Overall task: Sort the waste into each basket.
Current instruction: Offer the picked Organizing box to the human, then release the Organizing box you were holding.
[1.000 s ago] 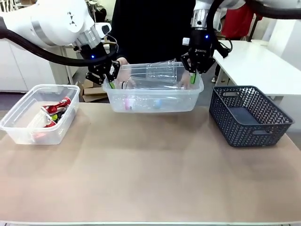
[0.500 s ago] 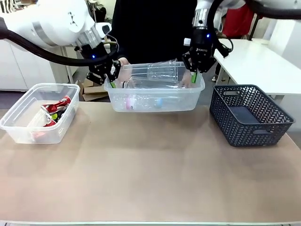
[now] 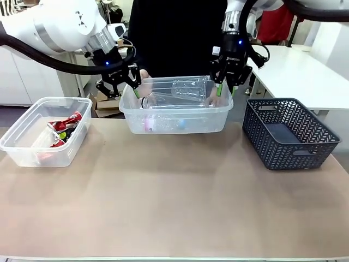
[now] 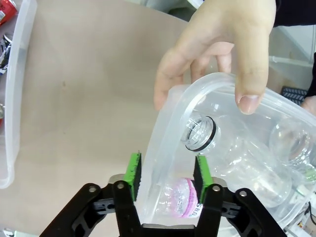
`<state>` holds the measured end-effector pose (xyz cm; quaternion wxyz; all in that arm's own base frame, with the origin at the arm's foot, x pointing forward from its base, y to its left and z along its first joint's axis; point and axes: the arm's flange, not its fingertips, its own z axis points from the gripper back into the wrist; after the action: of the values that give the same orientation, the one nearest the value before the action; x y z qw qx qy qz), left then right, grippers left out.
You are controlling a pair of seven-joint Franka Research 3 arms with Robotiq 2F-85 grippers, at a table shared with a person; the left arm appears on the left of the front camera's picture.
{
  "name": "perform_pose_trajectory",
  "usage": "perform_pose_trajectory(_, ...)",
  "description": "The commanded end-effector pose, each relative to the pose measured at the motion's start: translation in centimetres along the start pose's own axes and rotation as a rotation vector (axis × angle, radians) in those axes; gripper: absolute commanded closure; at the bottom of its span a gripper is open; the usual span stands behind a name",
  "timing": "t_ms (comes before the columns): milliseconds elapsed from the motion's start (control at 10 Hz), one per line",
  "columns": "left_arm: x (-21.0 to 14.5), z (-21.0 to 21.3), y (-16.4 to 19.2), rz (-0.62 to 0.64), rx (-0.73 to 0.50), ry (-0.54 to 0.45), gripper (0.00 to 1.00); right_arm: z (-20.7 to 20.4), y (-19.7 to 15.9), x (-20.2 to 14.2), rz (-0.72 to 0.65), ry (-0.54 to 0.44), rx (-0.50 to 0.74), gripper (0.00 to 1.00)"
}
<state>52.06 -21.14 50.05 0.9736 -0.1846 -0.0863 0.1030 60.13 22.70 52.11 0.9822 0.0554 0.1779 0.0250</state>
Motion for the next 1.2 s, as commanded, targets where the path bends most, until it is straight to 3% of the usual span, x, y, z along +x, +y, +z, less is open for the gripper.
perform_pose_trajectory(0, 0.0, 0.1, 0.0, 0.001, -0.001, -0.002, 0.62, 0.1, 0.0, -0.1, -0.001, -0.002, 0.000, 0.76)
perform_pose_trajectory(100, 0.0, -0.4, 0.2, -0.065, 0.040, 0.032, 1.00, -0.3, 0.1, -0.2, -0.025, -0.072, -0.012, 0.88)
perform_pose_trajectory(200, -0.1, -0.6, 0.3, -0.069, 0.028, 0.027, 1.00, -0.6, -0.2, 0.0, -0.055, -0.080, 0.015, 1.00)
perform_pose_trajectory(400, -0.2, -1.0, 0.4, -0.056, 0.047, 0.024, 1.00, -0.5, -0.2, 0.2, -0.067, -0.084, 0.055, 1.00)
perform_pose_trajectory(500, -0.3, -0.7, 0.0, -0.041, 0.023, 0.021, 1.00, 0.1, 0.0, 0.8, -0.013, -0.058, 0.017, 1.00)
perform_pose_trajectory(1100, -0.3, -0.7, 0.0, -0.041, 0.023, 0.021, 1.00, 0.1, 0.0, 0.8, -0.013, -0.058, 0.017, 1.00)
